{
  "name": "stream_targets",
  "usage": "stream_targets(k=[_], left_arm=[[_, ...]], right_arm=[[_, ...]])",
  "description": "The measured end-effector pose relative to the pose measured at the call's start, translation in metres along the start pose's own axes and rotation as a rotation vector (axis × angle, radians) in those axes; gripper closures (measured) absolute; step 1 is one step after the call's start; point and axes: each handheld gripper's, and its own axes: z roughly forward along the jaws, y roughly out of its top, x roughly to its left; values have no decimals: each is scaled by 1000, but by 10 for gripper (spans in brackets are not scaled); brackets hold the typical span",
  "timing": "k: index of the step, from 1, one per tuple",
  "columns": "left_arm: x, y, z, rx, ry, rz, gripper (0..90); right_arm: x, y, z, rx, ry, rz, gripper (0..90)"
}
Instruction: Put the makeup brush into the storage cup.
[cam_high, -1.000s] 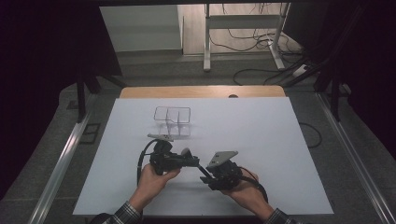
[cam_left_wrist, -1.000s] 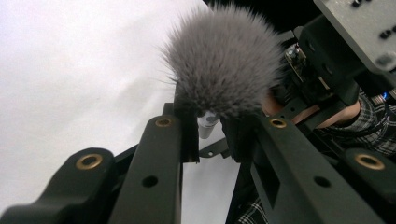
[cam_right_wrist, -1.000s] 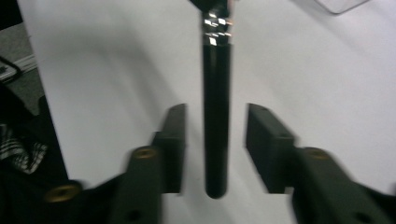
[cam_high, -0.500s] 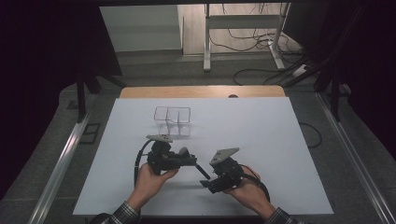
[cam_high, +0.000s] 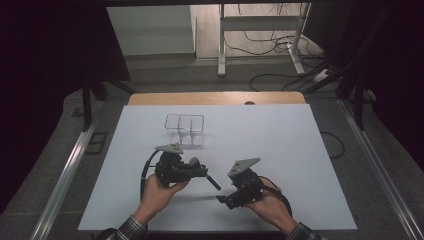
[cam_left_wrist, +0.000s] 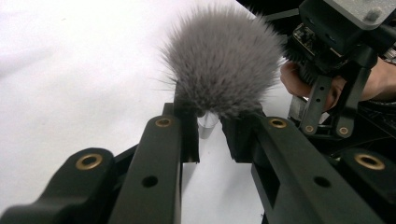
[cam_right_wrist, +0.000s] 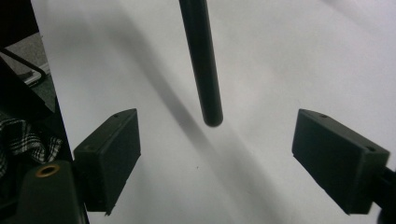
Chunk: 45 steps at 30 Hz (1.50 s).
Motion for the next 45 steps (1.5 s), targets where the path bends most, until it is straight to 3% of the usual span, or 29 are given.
stream_targets(k=[8, 18, 40, 45], left_arm=[[0, -2, -3, -8, 28, 28, 767], [-1, -3, -7, -9, 71, 65, 767], [1, -4, -22, -28, 181, 110, 767], [2, -4, -25, -34, 206, 114, 767]], right_arm=[[-3, -4, -1, -7, 19, 56, 73], [-9, -11, -6, 6, 2, 64, 28], [-14, -25, -15, 27, -62, -9, 0], [-18, -31, -20, 25, -77, 3, 0]])
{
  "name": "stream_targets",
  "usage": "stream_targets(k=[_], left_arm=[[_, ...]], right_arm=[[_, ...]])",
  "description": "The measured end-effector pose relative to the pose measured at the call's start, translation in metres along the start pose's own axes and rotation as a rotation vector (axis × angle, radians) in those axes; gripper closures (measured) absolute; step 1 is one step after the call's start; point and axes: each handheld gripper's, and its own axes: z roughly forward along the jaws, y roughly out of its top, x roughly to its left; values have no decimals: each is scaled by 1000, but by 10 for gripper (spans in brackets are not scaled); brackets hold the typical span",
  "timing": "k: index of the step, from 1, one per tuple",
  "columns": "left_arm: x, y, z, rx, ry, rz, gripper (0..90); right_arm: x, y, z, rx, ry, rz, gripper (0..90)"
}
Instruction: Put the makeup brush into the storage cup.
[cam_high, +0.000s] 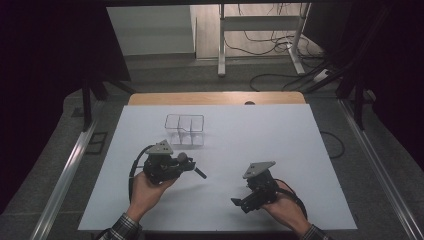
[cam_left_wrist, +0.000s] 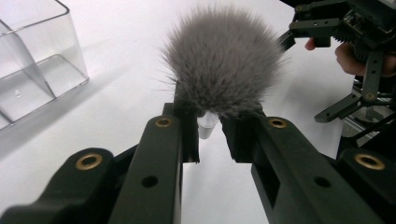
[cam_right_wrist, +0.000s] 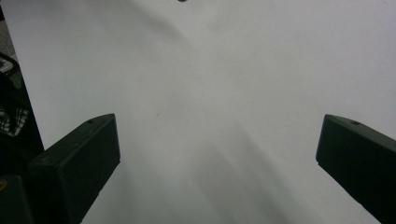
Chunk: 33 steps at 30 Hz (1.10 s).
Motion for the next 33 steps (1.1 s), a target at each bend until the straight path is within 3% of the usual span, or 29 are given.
stream_targets(k=[21, 33], left_arm=[[7, 1, -9, -21, 40, 0, 767], [10, 6, -9, -32, 48, -2, 767]], right_arm=[[-3, -21, -17, 0, 1, 58, 0], [-11, -32, -30, -11, -33, 72, 0]])
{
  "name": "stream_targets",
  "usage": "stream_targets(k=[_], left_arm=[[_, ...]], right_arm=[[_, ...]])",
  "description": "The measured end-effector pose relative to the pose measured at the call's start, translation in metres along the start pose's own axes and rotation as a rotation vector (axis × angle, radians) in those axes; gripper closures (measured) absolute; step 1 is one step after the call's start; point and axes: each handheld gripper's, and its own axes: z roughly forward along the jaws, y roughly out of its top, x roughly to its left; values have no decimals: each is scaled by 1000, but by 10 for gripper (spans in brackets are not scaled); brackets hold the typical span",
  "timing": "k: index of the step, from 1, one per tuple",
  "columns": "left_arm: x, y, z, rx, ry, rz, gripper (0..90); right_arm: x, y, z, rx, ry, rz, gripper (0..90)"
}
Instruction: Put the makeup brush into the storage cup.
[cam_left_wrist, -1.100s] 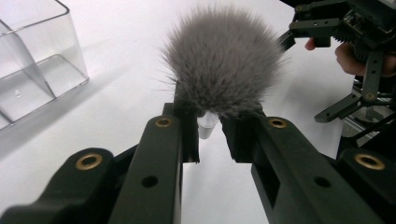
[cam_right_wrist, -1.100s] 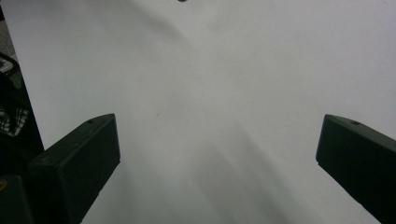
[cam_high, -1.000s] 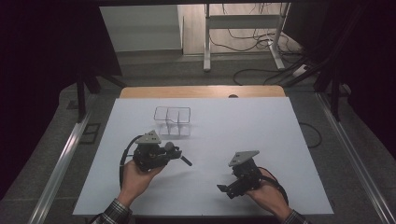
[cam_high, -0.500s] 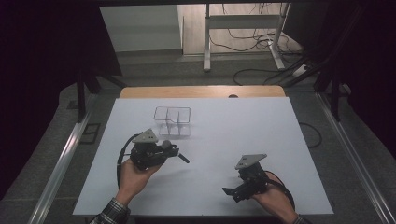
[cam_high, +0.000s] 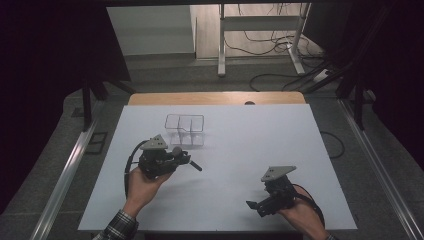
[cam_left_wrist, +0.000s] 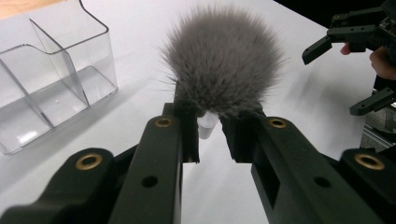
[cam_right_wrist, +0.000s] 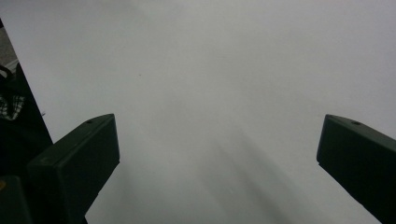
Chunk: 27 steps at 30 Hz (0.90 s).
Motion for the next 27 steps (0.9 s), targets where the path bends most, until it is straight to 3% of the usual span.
stream_targets(k=[17, 27], left_arm=[[6, 11, 0, 6, 17, 24, 767], [15, 14, -2, 9, 28, 1, 767]], right_arm=[[-12, -11, -14, -23, -61, 47, 0], [-16, -19, -20, -18, -104, 52, 0]])
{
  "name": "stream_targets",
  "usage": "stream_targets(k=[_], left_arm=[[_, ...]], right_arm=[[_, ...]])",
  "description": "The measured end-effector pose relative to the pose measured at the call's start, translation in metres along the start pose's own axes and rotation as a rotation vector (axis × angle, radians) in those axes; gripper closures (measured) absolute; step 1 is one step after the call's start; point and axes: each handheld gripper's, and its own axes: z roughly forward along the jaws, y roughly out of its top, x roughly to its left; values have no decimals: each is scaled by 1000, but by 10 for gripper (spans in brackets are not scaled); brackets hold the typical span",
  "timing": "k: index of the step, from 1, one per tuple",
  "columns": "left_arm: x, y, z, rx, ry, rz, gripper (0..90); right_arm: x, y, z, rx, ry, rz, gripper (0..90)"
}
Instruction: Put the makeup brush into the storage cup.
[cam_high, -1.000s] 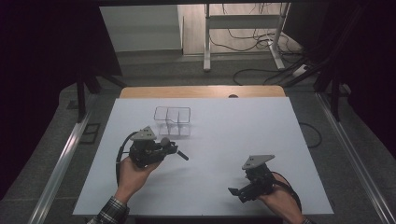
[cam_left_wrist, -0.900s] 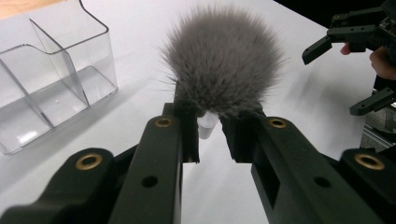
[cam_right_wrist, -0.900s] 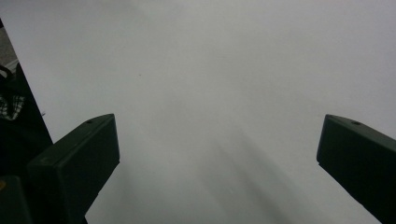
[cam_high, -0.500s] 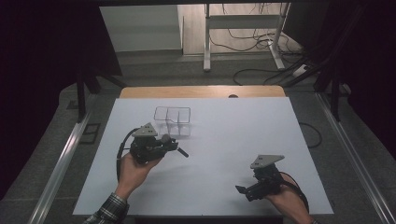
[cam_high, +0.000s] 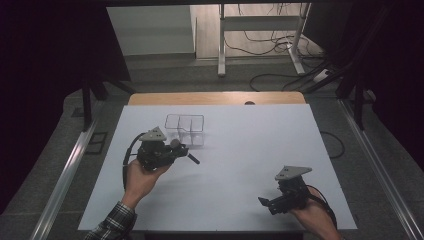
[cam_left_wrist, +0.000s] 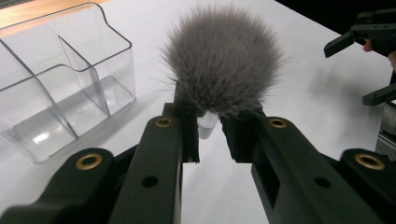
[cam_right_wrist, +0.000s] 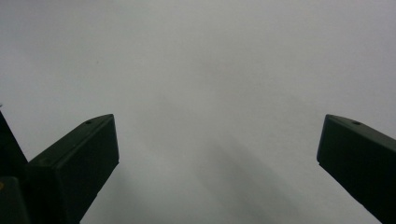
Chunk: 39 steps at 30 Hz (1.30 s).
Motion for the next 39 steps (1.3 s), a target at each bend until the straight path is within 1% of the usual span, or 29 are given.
stream_targets(k=[4, 7, 9, 14, 21, 31, 33, 39], left_arm=[[3, 2, 1, 4, 1, -5, 767], [6, 3, 1, 1, 0, -11, 767], [8, 3, 0, 3, 0, -18, 767], [12, 8, -2, 4, 6, -21, 767], [18, 17, -4, 10, 24, -16, 767], [27, 33, -9, -13, 46, -18, 767], [28, 35, -9, -13, 49, -14, 767], [31, 39, -8, -18, 56, -19, 767]], right_arm=[[-2, -4, -3, 2, -20, 7, 0], [-4, -7, -5, 3, -27, 23, 0], [-5, -9, -7, 1, -27, 30, 0], [-8, -12, -9, 2, -31, 40, 0], [-10, -16, -13, 0, -33, 57, 0], [-12, -21, -18, -3, -42, 64, 0], [-13, -22, -18, -2, -44, 65, 0], [-14, -24, -21, -5, -49, 67, 0]])
